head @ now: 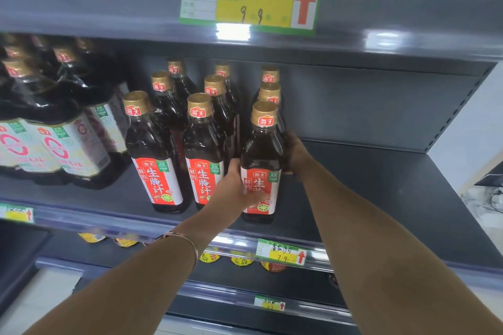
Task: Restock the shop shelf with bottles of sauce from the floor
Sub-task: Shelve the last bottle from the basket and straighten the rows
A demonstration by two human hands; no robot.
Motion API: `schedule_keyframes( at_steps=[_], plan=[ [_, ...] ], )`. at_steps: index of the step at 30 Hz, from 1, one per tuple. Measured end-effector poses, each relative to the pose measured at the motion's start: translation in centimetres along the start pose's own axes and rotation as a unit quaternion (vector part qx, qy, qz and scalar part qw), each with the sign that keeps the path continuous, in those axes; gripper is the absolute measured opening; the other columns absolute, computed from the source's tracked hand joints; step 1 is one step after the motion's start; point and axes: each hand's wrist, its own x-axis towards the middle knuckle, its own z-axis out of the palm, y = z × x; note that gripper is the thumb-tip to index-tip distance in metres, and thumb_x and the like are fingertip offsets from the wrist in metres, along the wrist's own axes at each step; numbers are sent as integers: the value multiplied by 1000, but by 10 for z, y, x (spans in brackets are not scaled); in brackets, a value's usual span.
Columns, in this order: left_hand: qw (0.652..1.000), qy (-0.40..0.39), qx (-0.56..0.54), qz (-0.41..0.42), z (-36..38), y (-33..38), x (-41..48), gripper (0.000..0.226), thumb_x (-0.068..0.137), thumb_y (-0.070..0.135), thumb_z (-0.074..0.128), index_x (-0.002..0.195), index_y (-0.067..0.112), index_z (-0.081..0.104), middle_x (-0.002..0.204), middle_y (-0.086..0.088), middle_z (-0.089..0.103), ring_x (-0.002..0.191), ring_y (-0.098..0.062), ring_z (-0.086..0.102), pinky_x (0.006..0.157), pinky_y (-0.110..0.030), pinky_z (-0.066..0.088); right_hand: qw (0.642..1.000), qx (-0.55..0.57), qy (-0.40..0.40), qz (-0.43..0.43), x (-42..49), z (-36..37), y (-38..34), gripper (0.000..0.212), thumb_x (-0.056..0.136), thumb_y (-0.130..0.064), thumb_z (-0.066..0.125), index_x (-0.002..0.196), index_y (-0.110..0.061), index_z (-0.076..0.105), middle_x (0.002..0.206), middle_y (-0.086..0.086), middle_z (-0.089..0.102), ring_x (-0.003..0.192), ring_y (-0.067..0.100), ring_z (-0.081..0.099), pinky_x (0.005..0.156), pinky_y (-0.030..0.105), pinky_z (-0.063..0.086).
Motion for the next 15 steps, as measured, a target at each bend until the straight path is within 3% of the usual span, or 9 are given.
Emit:
schedule_keyframes(
  at_steps=[2, 4, 6, 8, 11, 13, 15],
  plan=[
    [1000, 1, -12, -3, 1, -1, 2, 71, 72, 17, 77, 128, 20, 33, 118, -7, 62, 109, -26, 61, 99, -46, 48, 999, 12, -16, -26, 3, -2, 2, 28, 94, -15, 45, 119, -7, 54, 117, 14, 60, 112, 37, 57, 91, 49, 49],
    [1000, -2, -15, -6, 2, -3, 3, 72, 73, 18, 76, 130, 20, 32, 119, -7, 61, 110, -26, 60, 99, -46, 48, 999, 51, -1, 5, 8, -3, 3, 25, 90, -31, 51, 106, -13, 60, 106, 13, 61, 95, 29, 56, 81, 40, 49],
    [1000, -7, -17, -1, 2, -5, 3, 72, 74, 18, 75, 131, 20, 31, 119, -6, 61, 111, -25, 60, 100, -46, 47, 998, 69, -1, 12, 14, -4, 2, 46, 71, -51, 58, 101, -17, 63, 111, 14, 65, 93, 27, 56, 90, 41, 46],
    [1000, -12, -19, 4, 1, -5, 4, 73, 75, 18, 74, 133, 21, 30, 119, -5, 61, 111, -24, 59, 101, -46, 47, 997, 78, 3, 15, 35, -6, 11, 62, 56, -56, 55, 105, -18, 65, 116, 16, 65, 95, 27, 57, 92, 43, 44],
    [1000, -18, -23, 7, 1, -6, 4, 76, 76, 18, 73, 136, 21, 27, 120, -6, 60, 112, -25, 59, 101, -46, 46, 999, 27, -4, 19, 6, -3, 2, 56, 77, -54, 52, 116, -15, 62, 106, 9, 63, 98, 27, 61, 87, 35, 48],
    [999, -22, -32, 6, 0, -7, 5, 74, 77, 17, 72, 135, 21, 27, 120, -7, 60, 112, -25, 59, 101, -45, 46, 999, -40, -9, -18, -2, -5, -1, 43, 97, -33, 39, 133, -10, 49, 103, 2, 56, 84, 20, 57, 73, 29, 47],
    [999, -25, -41, 14, 0, -6, 2, 66, 78, 15, 71, 131, 19, 32, 118, -7, 61, 110, -25, 60, 100, -42, 47, 996, -82, -9, -36, -5, -5, 4, 41, 99, -22, 37, 139, -13, 40, 109, -1, 49, 89, 20, 53, 80, 33, 47]
  ],
)
